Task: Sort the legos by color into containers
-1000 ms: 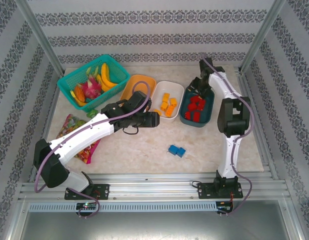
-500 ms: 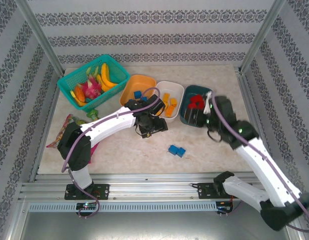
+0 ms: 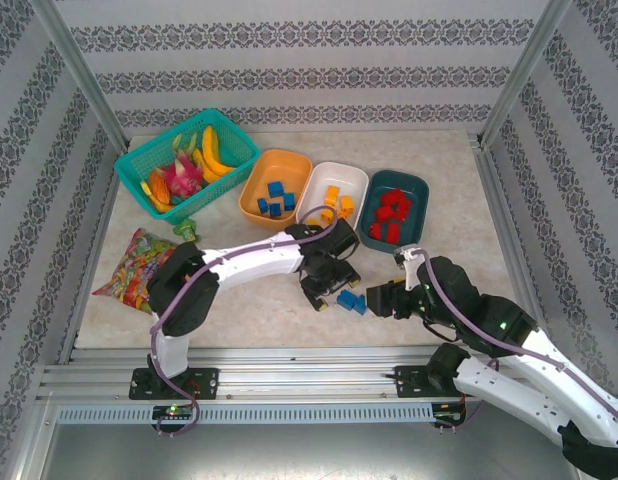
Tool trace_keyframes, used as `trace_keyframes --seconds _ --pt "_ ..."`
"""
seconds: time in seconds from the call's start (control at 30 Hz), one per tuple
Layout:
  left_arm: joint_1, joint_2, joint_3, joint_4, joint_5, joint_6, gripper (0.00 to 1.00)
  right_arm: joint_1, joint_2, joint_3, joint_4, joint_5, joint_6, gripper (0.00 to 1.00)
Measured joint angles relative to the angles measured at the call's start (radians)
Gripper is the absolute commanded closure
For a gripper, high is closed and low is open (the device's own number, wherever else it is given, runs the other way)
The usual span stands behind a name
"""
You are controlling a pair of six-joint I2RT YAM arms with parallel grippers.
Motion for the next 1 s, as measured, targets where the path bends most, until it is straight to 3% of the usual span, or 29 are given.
trace_keyframes --seconds 0.37,0.73,1.0 --pt "-0.014 0.097 0.002 0.086 -0.033 -0.183 0.29 0.0 -0.09 0.0 -0.061 0.035 0.023 0.32" --pt "-0.015 0.124 0.002 0.147 -0.034 -0.239 0.59 0.0 -0.101 0.0 -0.092 0.057 0.051 0.32" --pt "-0.011 0.12 0.002 0.157 -0.049 -0.213 0.65 0.0 -0.101 -0.005 -0.092 0.064 0.069 0.32"
